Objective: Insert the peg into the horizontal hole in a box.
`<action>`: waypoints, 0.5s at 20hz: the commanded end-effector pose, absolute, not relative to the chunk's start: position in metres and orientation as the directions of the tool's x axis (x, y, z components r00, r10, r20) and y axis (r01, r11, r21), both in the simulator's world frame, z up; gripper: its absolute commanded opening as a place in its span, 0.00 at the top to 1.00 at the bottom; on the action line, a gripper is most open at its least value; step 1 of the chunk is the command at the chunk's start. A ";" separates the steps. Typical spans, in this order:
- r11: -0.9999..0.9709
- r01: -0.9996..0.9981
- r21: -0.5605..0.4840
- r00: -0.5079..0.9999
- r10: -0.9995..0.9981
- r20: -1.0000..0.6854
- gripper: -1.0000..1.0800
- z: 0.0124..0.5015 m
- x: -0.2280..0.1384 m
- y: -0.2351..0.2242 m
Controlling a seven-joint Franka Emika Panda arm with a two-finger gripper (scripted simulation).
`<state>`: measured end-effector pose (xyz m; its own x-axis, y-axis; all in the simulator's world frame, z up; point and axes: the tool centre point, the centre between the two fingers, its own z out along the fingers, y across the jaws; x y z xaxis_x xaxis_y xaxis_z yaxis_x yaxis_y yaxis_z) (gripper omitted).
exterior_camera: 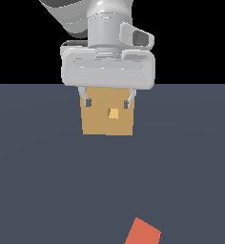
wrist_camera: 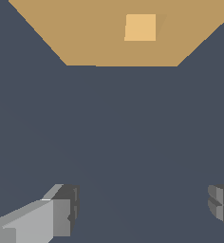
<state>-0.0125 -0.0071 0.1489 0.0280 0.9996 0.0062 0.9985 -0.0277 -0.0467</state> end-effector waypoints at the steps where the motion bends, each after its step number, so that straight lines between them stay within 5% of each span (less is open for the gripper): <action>1: -0.028 0.999 -0.047 0.028 1.000 0.006 0.04 0.149 -0.013 -0.007; 10: -0.124 0.992 -0.038 0.124 0.992 0.001 0.04 0.133 -0.005 -0.065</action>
